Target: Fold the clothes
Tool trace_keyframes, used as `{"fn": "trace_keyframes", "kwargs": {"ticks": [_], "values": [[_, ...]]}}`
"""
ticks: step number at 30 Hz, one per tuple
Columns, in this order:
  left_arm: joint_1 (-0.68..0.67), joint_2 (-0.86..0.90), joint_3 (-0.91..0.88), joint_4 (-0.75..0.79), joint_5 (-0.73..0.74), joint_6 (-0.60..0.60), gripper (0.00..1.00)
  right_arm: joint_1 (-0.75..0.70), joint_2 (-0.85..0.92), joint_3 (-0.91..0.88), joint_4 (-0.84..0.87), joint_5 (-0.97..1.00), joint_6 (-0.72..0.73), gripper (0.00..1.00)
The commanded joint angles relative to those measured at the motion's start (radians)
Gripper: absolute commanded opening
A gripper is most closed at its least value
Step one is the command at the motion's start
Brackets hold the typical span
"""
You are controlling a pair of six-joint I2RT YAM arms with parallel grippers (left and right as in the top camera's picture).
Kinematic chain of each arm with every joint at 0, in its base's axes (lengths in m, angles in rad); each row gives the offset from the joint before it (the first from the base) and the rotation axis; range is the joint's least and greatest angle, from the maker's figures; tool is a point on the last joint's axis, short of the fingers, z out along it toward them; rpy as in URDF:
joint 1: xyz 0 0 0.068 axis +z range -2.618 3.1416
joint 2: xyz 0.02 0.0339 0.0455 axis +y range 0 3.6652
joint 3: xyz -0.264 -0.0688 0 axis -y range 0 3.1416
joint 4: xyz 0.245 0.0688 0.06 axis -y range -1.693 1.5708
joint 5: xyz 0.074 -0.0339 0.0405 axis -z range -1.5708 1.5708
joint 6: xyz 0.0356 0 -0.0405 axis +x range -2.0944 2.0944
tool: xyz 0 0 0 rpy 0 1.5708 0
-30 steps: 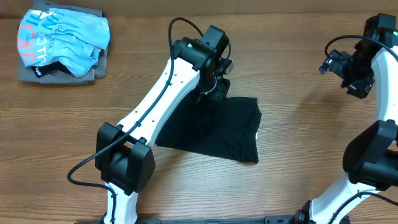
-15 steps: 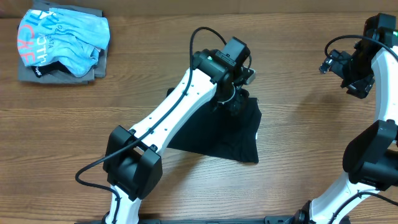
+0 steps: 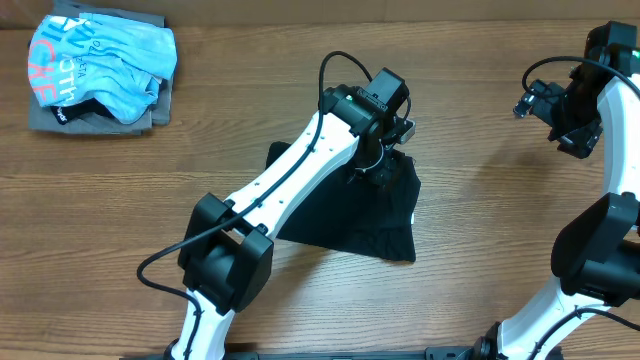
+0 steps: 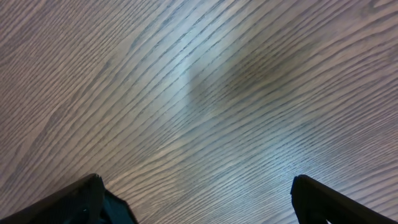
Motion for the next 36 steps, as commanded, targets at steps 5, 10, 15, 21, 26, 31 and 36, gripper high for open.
{"fn": "trace_keyframes", "kwargs": {"ticks": [5, 10, 15, 21, 26, 31, 36], "values": [[0.117, 0.002, 0.063, -0.07, -0.011, 0.013, 0.45, 0.0, -0.001, -0.004, 0.003, -0.002, -0.003, 1.0], [0.249, 0.003, 0.073, -0.129, -0.029, 0.013, 0.61, 0.0, -0.001, -0.004, 0.003, -0.002, -0.003, 1.0], [0.34, 0.003, 0.073, -0.156, -0.022, 0.024, 0.64, 0.0, -0.001, -0.004, 0.003, -0.002, -0.003, 1.0], [0.33, 0.003, 0.073, -0.145, 0.066, 0.09, 0.65, 0.0, -0.001, -0.004, 0.003, -0.002, -0.003, 1.0], [0.251, 0.004, 0.071, -0.108, 0.027, 0.05, 0.67, 0.0, -0.001, -0.004, 0.003, -0.002, -0.003, 1.0], [0.153, 0.023, 0.068, -0.057, -0.031, 0.005, 0.7, 0.0, -0.001, -0.004, 0.003, -0.002, -0.003, 1.0], [0.066, 0.072, 0.068, -0.049, -0.034, -0.021, 0.7, 0.0, -0.001, -0.004, 0.003, -0.002, -0.003, 1.0]]}}
